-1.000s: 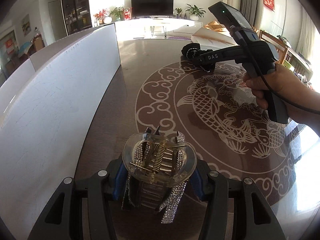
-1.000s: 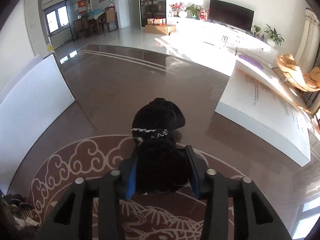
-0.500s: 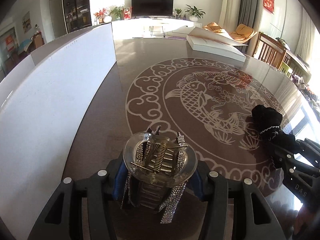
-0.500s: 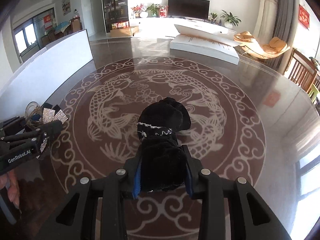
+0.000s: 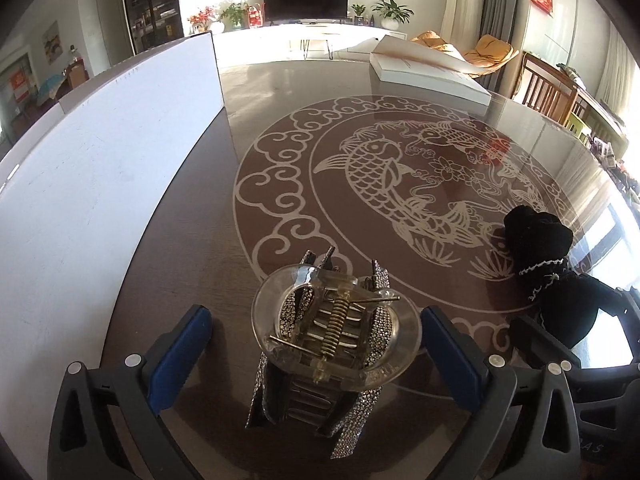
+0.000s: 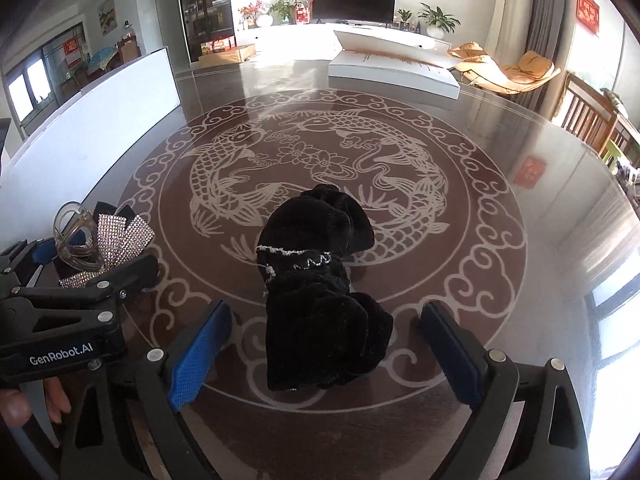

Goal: Organize objects

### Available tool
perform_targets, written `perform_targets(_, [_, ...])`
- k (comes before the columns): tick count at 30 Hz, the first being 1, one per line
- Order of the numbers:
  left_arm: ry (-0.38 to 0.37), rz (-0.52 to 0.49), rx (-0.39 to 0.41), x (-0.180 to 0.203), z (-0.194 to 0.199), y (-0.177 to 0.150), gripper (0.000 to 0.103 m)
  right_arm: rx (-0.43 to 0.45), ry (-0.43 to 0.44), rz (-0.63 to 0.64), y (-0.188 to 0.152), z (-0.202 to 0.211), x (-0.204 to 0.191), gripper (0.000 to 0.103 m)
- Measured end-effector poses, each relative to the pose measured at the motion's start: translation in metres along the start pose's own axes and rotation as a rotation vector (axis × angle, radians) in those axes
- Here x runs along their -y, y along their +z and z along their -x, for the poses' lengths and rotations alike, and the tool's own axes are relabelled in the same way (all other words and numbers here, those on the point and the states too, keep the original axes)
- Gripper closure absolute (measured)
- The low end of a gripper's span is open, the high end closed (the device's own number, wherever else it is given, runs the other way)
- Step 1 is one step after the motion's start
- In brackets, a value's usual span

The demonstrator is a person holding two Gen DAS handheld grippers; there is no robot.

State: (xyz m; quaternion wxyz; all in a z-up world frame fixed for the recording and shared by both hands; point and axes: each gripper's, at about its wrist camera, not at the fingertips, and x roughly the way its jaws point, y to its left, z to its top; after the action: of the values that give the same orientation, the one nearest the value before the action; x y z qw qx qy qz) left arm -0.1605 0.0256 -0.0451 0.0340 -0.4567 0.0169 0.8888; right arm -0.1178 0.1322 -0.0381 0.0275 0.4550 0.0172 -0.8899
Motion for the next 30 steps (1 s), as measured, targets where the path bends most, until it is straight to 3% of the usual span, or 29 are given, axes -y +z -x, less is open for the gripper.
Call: perform_targets(30, [0.000,0.000,-0.001,-0.0014,0.0004,0.0019,0.000,-0.002,-0.002,-0.004,0.0000,0.0005,0.0011,0.004])
